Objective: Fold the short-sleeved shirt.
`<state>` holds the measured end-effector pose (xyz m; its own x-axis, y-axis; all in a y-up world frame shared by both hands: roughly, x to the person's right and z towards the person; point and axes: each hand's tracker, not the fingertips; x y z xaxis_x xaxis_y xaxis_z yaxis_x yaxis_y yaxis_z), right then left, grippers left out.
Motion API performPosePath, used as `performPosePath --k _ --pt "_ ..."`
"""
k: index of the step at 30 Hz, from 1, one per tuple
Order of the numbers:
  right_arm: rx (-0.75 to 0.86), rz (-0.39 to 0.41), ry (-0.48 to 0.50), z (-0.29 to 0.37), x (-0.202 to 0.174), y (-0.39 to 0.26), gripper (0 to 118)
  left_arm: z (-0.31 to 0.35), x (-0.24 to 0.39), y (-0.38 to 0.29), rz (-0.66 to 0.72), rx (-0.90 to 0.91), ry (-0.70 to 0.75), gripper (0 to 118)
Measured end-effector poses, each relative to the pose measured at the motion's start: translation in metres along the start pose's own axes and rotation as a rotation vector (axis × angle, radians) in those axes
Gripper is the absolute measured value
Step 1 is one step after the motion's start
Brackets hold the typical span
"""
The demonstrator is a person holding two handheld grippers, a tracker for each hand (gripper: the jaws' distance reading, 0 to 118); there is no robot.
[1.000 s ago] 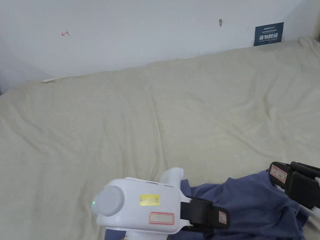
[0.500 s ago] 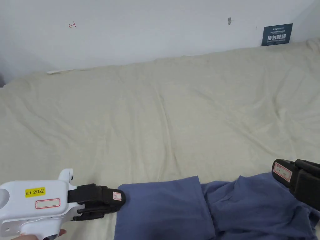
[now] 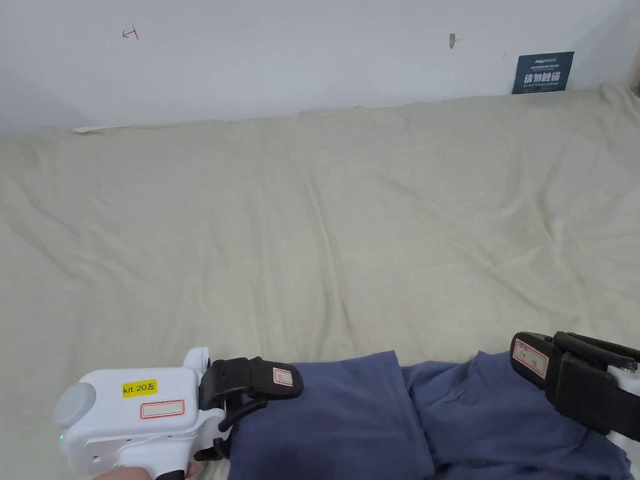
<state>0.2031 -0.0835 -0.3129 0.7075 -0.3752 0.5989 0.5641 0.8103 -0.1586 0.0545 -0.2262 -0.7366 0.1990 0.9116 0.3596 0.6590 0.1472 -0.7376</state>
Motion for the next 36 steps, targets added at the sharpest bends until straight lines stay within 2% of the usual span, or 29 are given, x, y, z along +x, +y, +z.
performPosePath --k 1,2,3,5,7,8,11,12,16,18,21,23,26,27,28,31,32,33,35,36 --pt "-0.003 0.002 0.000 0.000 0.000 0.000 0 0.001 0.005 -0.002 -0.007 0.013 0.051 105" --pt "-0.004 0.004 0.002 0.000 0.000 0.000 0 0.003 0.009 -0.005 -0.015 0.029 0.087 66" --pt "-0.004 0.007 0.002 0.001 -0.001 -0.001 0 0.006 0.017 -0.009 -0.029 0.047 0.165 9" --pt "-0.007 0.010 0.004 0.001 0.000 -0.001 0 0.002 0.023 -0.012 -0.133 0.070 0.385 10" --pt "-0.008 0.007 0.010 0.001 0.001 0.000 0 -0.003 0.033 -0.015 -0.180 0.007 0.510 10" --pt "-0.005 0.005 0.011 0.002 0.002 0.000 0 -0.006 0.043 -0.016 -0.175 0.018 0.447 10" --pt "0.002 -0.001 0.016 0.004 0.006 0.004 0 0.002 0.072 -0.017 -0.248 0.026 0.532 10" --pt "0.009 -0.004 0.020 0.006 0.007 0.005 0 0.012 0.082 -0.018 -0.321 0.041 0.632 10" --pt "0.030 -0.005 0.030 0.009 0.015 0.010 0 0.046 0.109 -0.021 -0.447 0.105 1.040 10" --pt "0.037 -0.010 0.033 0.009 0.020 0.011 0 0.061 0.119 -0.024 -0.510 0.133 1.157 10" --pt "0.048 -0.028 0.042 0.011 0.028 0.011 0 0.068 0.140 -0.030 -0.473 0.151 1.137 10" --pt "0.052 -0.037 0.045 0.013 0.034 0.010 0 0.059 0.155 -0.031 -0.428 0.161 1.045 10" --pt "0.058 -0.055 0.044 0.015 0.041 0.010 0 0.012 0.177 -0.030 -0.376 0.062 0.820 10" --pt "0.059 -0.064 0.046 0.016 0.044 0.010 0 -0.008 0.181 -0.027 -0.379 0.034 0.784 10" --pt "0.062 -0.075 0.047 0.017 0.047 0.010 0 -0.030 0.184 -0.023 -0.442 0.021 0.786 10" --pt "0.068 -0.098 0.042 0.021 0.054 0.009 0 -0.095 0.184 -0.019 -0.466 -0.102 0.727 11" --pt "0.072 -0.102 0.038 0.023 0.056 0.009 0 -0.110 0.184 -0.020 -0.400 -0.162 0.602 21" --pt "0.074 -0.105 0.036 0.024 0.058 0.008 0 -0.122 0.182 -0.017 -0.361 -0.187 0.530 41" --pt "0.075 -0.112 0.030 0.026 0.061 0.008 0 -0.138 0.177 -0.012 -0.214 -0.221 0.391 105" --pt "0.074 -0.118 0.028 0.027 0.063 0.007 0 -0.143 0.173 -0.010 -0.188 -0.230 0.335 105"
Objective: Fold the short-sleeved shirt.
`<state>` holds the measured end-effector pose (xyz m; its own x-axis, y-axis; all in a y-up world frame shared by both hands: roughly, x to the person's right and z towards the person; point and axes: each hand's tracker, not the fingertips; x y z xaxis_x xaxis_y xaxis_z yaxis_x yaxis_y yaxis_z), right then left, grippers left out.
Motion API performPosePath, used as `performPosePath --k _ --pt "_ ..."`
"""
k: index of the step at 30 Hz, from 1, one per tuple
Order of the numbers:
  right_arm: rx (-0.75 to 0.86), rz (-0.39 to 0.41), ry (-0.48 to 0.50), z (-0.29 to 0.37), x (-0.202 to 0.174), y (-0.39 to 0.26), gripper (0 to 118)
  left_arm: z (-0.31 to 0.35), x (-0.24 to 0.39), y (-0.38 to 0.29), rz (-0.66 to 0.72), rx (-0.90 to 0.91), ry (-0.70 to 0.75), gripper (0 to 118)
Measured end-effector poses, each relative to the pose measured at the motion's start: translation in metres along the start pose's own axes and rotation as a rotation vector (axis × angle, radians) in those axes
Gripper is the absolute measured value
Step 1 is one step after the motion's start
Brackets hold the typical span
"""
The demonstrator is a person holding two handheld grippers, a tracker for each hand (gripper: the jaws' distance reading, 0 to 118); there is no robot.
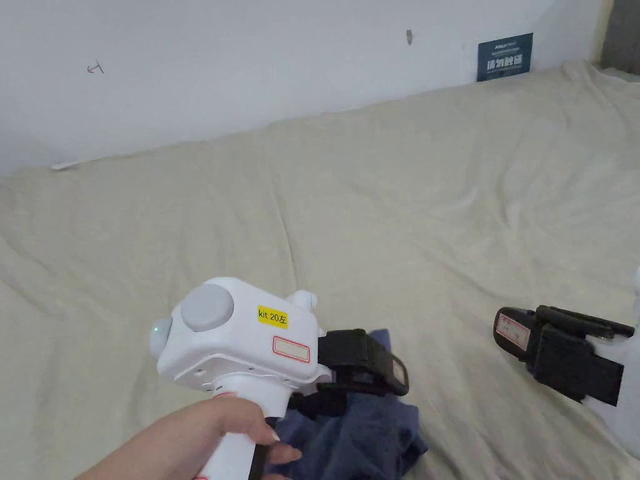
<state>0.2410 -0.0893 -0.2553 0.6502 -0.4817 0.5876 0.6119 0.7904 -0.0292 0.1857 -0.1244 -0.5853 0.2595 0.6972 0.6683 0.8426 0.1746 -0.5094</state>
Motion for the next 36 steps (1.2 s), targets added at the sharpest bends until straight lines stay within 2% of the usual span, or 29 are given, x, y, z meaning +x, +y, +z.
performPosePath --k 2,7,9,10,11,12,13,14,15,16,17,20,23,26,28,29,31,34,36 --pt "0.000 -0.011 0.001 0.001 0.004 0.000 0 0.003 0.001 -0.003 0.052 -0.001 -0.101 118" --pt "0.011 -0.023 0.001 0.000 0.012 0.002 0 0.052 0.006 -0.019 -0.057 0.172 0.063 118" --pt "0.014 -0.033 0.001 -0.001 0.014 0.002 0 0.071 0.011 -0.029 -0.150 0.245 0.172 116" --pt "0.014 -0.038 0.002 -0.002 0.014 0.002 0 0.073 0.015 -0.034 -0.203 0.269 0.228 108" --pt "0.014 -0.042 0.004 -0.002 0.015 0.002 0 0.073 0.021 -0.040 -0.264 0.275 0.281 82" --pt "0.015 -0.045 0.004 -0.002 0.015 0.002 0 0.068 0.026 -0.044 -0.310 0.274 0.328 48" --pt "0.014 -0.047 0.004 -0.002 0.015 0.001 0 0.057 0.027 -0.045 -0.322 0.255 0.352 9" --pt "0.011 -0.047 0.003 -0.002 0.014 0.001 0 0.044 0.027 -0.044 -0.322 0.215 0.355 2" --pt "0.009 -0.047 0.002 -0.002 0.014 0.001 0 0.031 0.020 -0.041 -0.342 0.181 0.386 2" --pt "0.007 -0.047 0.001 -0.001 0.014 0.000 0 0.014 0.020 -0.040 -0.296 0.128 0.270 2" --pt "0.006 -0.048 0.002 0.000 0.014 0.000 0 -0.005 0.020 -0.038 -0.296 0.094 0.241 2" --pt "0.004 -0.050 -0.008 0.002 0.012 -0.001 0 -0.062 0.015 -0.032 -0.327 0.035 0.358 2" --pt "0.006 -0.045 -0.014 0.006 0.008 0.002 0 -0.092 0.015 -0.032 -0.321 0.017 0.374 2" --pt "0.009 -0.019 -0.009 0.009 0.001 0.005 0 -0.087 0.023 -0.033 -0.280 0.073 0.277 2" --pt "0.014 -0.029 0.014 0.009 0.000 0.009 0 -0.075 0.025 -0.043 -0.266 0.115 0.151 2" --pt "0.018 -0.042 0.036 0.010 -0.001 0.011 0 -0.065 0.029 -0.051 -0.277 0.176 0.083 2" --pt "0.027 -0.048 0.051 0.011 -0.004 0.014 0 -0.032 0.041 -0.070 -0.335 0.362 0.058 2" --pt "0.028 -0.046 0.038 0.015 -0.017 0.028 0 0.035 0.051 -0.104 -0.455 0.734 0.215 2" --pt "0.046 -0.021 0.064 0.020 -0.029 0.040 0 0.076 0.050 -0.128 -0.532 0.959 0.398 2"
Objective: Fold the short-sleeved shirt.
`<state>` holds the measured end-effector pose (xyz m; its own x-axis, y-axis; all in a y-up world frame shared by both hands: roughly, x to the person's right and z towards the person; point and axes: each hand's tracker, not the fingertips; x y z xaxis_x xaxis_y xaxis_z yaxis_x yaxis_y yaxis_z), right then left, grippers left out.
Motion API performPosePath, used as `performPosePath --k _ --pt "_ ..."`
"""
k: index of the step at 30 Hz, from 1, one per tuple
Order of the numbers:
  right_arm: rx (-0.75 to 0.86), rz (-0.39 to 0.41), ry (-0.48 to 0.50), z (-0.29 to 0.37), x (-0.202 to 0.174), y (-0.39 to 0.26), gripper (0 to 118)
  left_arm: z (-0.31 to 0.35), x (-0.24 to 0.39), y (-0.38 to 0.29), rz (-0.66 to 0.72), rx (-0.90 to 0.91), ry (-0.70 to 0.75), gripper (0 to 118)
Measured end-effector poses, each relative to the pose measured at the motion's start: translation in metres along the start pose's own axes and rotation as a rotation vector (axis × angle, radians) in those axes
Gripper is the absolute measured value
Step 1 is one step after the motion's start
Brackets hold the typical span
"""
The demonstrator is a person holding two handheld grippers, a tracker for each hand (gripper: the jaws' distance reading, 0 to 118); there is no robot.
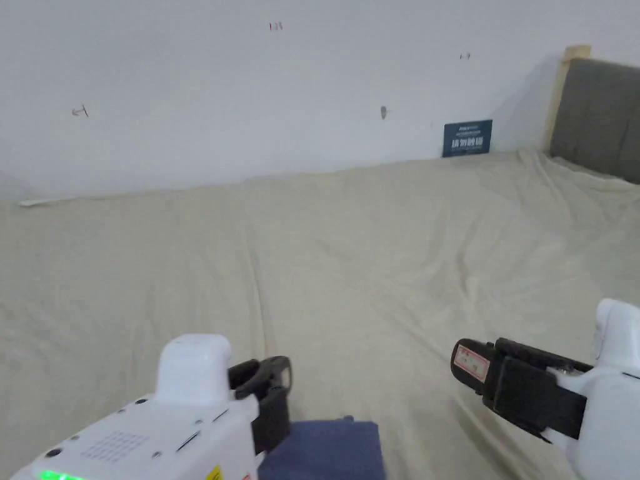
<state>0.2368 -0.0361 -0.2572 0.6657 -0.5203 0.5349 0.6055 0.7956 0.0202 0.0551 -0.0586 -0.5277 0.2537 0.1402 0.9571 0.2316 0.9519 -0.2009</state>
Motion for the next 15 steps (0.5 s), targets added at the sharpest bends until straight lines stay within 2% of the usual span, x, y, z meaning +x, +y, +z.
performPosePath --k 3,5,7,9,12,13,15 --pt "0.105 0.138 -0.027 0.006 -0.025 0.012 0 0.037 -0.018 0.017 -0.074 0.183 0.257 2" --pt "0.236 0.211 -0.069 0.014 -0.039 0.012 0 0.049 -0.024 0.025 -0.075 0.195 0.376 1" --pt "0.338 0.255 -0.059 0.022 -0.050 0.007 0 0.057 -0.027 0.027 -0.089 0.253 0.461 1" --pt "0.435 0.325 -0.114 0.027 -0.058 -0.002 0 0.067 -0.027 0.024 -0.112 0.307 0.531 1" --pt "0.615 0.383 -0.206 0.029 -0.053 -0.027 0 0.071 -0.028 0.013 -0.158 0.389 0.568 1" --pt "0.593 0.324 -0.243 0.021 -0.041 -0.033 0 0.069 -0.029 0.004 -0.144 0.394 0.591 1" --pt "0.410 0.230 -0.273 0.000 -0.019 -0.038 0 0.069 -0.036 -0.011 -0.127 0.398 0.581 1"
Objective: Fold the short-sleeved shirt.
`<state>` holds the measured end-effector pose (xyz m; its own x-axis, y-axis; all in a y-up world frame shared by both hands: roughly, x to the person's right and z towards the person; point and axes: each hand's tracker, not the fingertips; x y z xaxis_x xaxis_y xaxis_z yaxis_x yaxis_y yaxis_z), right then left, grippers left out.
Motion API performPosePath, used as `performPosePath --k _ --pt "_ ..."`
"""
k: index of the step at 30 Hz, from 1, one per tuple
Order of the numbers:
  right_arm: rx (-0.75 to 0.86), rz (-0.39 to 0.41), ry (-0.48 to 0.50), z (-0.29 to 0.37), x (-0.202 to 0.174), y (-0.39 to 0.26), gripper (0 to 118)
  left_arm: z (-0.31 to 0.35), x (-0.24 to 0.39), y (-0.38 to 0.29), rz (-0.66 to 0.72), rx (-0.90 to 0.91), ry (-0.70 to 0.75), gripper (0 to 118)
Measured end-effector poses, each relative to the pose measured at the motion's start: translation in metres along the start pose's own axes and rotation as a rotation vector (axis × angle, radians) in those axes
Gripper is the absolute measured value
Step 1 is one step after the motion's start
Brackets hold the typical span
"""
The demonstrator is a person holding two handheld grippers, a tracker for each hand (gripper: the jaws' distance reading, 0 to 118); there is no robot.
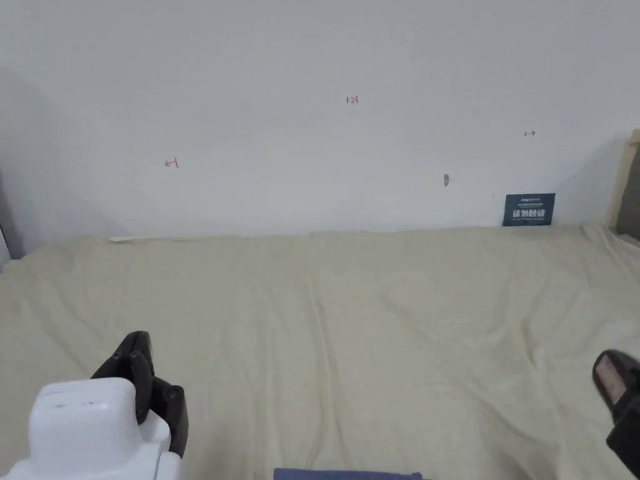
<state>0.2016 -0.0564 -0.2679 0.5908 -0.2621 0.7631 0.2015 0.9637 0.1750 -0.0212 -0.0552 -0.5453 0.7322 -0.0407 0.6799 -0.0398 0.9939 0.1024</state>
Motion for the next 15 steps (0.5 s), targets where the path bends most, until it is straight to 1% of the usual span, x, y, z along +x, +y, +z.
performPosePath --k 1,2,3,4,6,9,11,15 --pt "-0.059 0.029 -0.071 -0.006 0.000 -0.009 0 0.000 -0.003 -0.003 0.003 0.024 0.019 1" --pt "-0.037 0.106 -0.165 -0.004 -0.002 -0.021 0 0.000 -0.004 -0.008 0.026 -0.012 0.008 1" --pt "0.023 0.145 -0.184 0.001 0.000 -0.027 0 -0.001 -0.005 -0.012 0.036 -0.052 0.003 1" --pt "0.055 0.156 -0.167 0.007 0.002 -0.031 0 -0.002 -0.006 -0.015 0.031 -0.076 0.005 2" --pt "0.050 0.218 -0.166 0.009 -0.003 -0.030 0 -0.003 -0.008 -0.022 0.013 -0.082 0.007 1" --pt "0.045 0.184 -0.150 0.010 -0.001 -0.024 0 -0.004 -0.010 -0.024 0.009 -0.086 0.023 1" --pt "0.058 0.165 -0.162 0.009 0.000 -0.020 0 -0.006 -0.010 -0.025 0.015 -0.096 0.025 2" --pt "0.065 0.152 -0.165 0.009 0.002 -0.018 0 -0.007 -0.010 -0.026 -0.007 -0.102 0.037 1"
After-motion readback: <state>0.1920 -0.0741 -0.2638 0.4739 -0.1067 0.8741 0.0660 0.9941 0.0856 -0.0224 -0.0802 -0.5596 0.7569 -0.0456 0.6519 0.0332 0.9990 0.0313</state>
